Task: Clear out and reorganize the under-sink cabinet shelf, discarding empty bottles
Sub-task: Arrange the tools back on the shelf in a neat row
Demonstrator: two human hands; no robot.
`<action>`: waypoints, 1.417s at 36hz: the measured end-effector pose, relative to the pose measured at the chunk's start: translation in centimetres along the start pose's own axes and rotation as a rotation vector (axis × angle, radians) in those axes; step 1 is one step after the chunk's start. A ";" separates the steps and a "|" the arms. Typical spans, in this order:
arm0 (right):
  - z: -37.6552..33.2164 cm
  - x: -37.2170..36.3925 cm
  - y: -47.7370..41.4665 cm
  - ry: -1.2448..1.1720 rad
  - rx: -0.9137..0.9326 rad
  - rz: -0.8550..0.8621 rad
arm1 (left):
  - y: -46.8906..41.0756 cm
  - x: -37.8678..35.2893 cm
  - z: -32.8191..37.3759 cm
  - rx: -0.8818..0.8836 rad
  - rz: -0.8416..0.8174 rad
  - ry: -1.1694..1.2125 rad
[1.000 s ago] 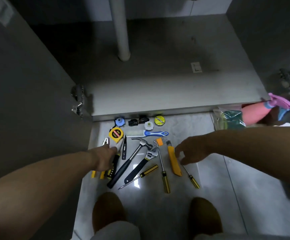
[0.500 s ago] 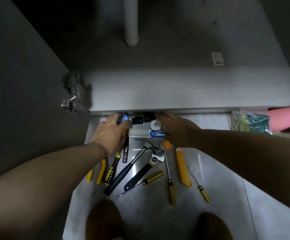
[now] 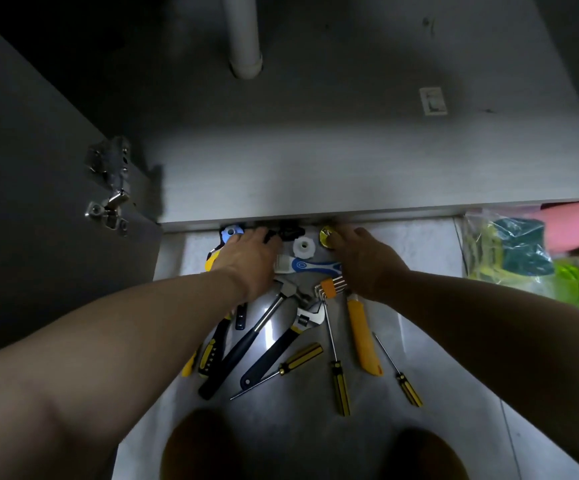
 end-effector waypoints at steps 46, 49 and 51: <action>11.3 14.1 35.4 -0.878 -0.553 0.149 | 16.6 19.2 28.0 -0.099 -0.147 0.771; 11.3 10.5 36.6 -0.922 -0.668 0.150 | 16.1 17.2 30.3 -0.123 -0.168 0.791; 11.4 8.3 36.7 -0.945 -0.720 0.162 | 15.3 15.5 31.2 -0.127 -0.189 0.807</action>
Point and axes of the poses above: each hand's wrist, its own y-axis away from the middle knuckle, its own x-axis out of the back of the hand, z = x × y, the point moved 2 cm from there along -y, towards the middle knuckle, and after that the axes turned 8 degrees about y, right-handed, at the moved point
